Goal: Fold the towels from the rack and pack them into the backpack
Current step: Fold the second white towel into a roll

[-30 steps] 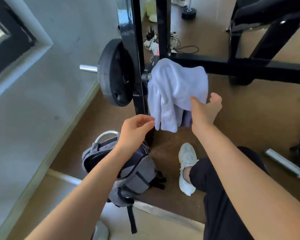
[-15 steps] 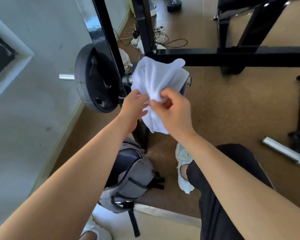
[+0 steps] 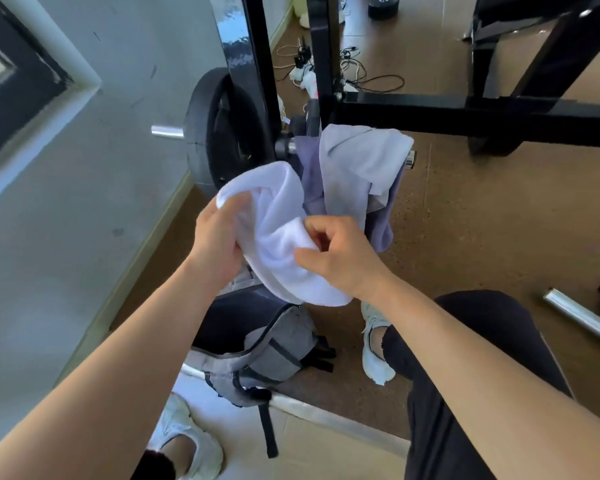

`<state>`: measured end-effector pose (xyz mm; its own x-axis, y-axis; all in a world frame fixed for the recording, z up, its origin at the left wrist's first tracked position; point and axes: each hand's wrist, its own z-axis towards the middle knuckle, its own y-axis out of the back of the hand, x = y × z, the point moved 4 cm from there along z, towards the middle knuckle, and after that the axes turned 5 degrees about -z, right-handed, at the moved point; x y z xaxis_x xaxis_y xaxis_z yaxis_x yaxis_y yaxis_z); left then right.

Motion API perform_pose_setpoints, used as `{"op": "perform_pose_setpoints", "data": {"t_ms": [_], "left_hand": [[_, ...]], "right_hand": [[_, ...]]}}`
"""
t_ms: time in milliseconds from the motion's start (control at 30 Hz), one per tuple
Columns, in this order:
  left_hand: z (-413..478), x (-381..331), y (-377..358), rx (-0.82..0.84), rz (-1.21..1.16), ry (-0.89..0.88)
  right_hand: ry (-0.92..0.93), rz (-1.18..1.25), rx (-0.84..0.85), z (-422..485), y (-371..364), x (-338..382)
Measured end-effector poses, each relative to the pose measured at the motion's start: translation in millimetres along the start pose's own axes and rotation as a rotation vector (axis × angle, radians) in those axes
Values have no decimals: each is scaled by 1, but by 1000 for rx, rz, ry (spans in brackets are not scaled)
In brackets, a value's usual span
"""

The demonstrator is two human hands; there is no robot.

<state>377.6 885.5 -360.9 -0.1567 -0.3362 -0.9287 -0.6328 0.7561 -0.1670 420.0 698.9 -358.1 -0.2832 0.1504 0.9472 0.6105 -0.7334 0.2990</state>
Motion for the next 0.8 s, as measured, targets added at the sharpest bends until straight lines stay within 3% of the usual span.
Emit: {"op": "perform_pose_setpoints", "data": {"t_ms": [100,233,300,400,467,533,667,800], "left_hand": [[-19,-6,28,9,47,-34],[-55,-3,57,128,142,7],[-78,5,68,220,210,36],[-110,21,78,399,396,50],[-131,31,80,574,537,28],[-150,41,86,651,669,6],[-177,57,108,604,880,-69],[-200,54,134,373,928,-179]], "right_hand": [[-161,-78,-147,-1,7,-14],[-432,-504,138,-11,-3,-39],[-327,-632,135,-13,-13,-32],[7,-385,137,-18,-38,7],[27,-117,377,-34,-65,28],[-4,-87,598,-56,-95,36],[-98,-285,728,-83,-119,23],[-120,-307,735,-101,-121,22]]}}
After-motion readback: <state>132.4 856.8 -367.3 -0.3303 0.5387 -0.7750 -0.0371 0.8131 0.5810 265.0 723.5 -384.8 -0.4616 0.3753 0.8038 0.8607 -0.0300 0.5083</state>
